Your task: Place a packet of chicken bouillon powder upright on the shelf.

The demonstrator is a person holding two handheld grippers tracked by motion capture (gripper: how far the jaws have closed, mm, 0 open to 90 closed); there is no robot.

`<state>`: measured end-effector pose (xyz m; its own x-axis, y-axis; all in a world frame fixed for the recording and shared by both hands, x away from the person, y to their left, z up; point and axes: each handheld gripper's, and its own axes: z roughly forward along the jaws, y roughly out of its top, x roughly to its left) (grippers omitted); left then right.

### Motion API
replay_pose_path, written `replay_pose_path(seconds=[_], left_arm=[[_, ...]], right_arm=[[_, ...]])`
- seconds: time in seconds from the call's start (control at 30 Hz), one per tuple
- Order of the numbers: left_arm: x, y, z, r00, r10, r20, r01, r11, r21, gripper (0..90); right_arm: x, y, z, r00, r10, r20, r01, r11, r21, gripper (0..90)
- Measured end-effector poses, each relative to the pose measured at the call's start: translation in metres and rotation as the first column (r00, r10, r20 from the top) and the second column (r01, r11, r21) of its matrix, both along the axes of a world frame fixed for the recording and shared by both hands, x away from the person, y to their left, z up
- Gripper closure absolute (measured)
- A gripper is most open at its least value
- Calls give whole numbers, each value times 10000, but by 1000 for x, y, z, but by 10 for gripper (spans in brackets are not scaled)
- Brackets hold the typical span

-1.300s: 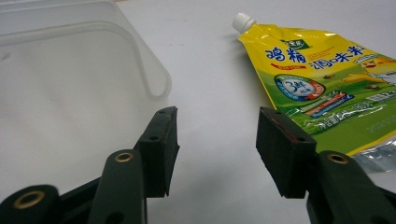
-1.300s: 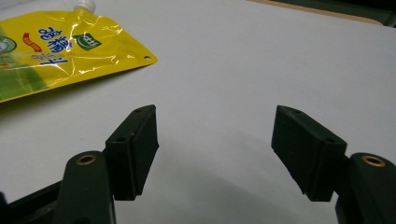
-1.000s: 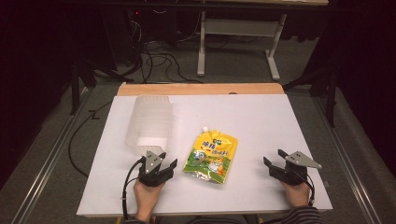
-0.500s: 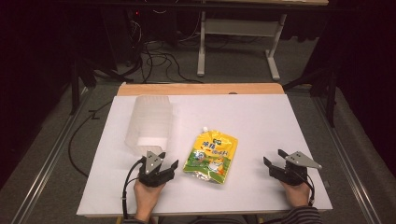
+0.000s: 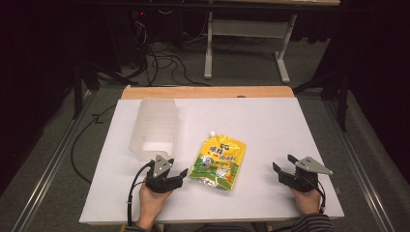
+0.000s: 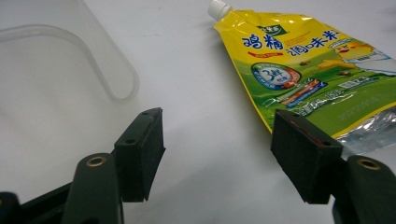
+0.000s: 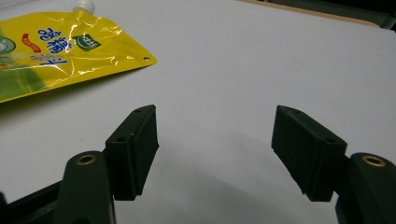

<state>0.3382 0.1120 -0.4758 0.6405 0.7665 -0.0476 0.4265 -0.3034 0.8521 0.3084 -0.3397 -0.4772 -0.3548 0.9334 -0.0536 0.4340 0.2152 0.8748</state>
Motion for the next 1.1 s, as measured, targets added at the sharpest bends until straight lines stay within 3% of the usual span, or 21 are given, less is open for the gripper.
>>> replay_pose_path(seconds=[0.2, 0.5, 0.83, 1.0, 1.1], left_arm=[[0, 0, 5, 9999, -110, -131, 107, 9996, -258, 329], [0, -13, 14, 9993, -333, -173, 332, 9994, -51, 297], [6, -26, 26, 9952, -610, -770, 594, 9980, -234, 297], [8, -38, 28, 9941, -732, -806, 736, 9973, 21, 286], [12, -45, 29, 9928, -636, -1018, 645, 9979, 56, 263]], right_arm=[[0, -1, 0, 9999, 16, 103, -16, 10000, -37, 323], [0, 0, 0, 10000, -1, 34, 1, 10000, -6, 323], [0, 1, 0, 10000, 35, -5, -35, 9999, -137, 325], [0, 1, 0, 10000, 43, 51, -43, 9999, -130, 325], [0, 1, 0, 10000, -14, 57, 14, 9999, -116, 324]])
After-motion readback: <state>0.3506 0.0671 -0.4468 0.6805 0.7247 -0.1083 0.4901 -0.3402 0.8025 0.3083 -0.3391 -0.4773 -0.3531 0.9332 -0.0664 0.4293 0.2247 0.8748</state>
